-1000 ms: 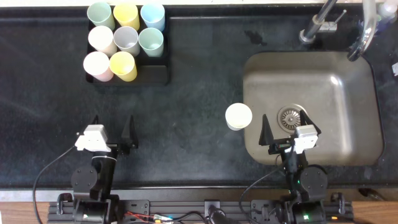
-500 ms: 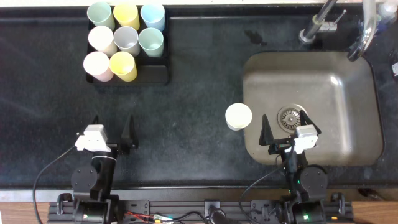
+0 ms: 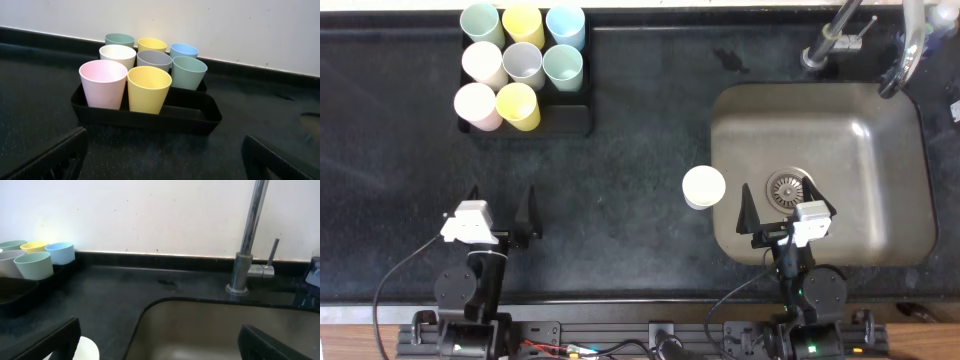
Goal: Store Cups
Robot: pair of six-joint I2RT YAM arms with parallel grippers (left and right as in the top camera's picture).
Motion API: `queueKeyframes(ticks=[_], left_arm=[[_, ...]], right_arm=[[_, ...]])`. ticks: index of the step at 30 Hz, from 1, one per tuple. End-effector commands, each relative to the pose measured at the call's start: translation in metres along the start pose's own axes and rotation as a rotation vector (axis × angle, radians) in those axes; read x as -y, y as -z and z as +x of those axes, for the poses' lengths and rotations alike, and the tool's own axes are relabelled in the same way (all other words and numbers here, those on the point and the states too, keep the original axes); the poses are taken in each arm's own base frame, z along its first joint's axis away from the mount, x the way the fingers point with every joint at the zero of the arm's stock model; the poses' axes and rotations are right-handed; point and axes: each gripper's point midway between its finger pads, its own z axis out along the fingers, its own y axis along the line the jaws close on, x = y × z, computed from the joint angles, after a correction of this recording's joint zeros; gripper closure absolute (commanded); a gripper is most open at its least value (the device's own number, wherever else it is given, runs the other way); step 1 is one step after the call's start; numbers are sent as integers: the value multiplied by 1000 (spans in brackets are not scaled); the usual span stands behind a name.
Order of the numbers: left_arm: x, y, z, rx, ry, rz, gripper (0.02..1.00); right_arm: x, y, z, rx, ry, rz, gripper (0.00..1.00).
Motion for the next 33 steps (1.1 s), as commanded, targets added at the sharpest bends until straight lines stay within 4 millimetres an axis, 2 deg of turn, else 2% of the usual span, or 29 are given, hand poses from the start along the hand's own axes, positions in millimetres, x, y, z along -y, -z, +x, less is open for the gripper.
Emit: queueKeyframes(ticks=[1, 33], left_arm=[[-1, 0, 0, 4, 7, -4, 18], [-1, 0, 0, 4, 7, -4, 18]], right_arm=[[-1, 0, 3, 1, -3, -5, 3], [1, 0, 3, 3, -14, 9, 3]])
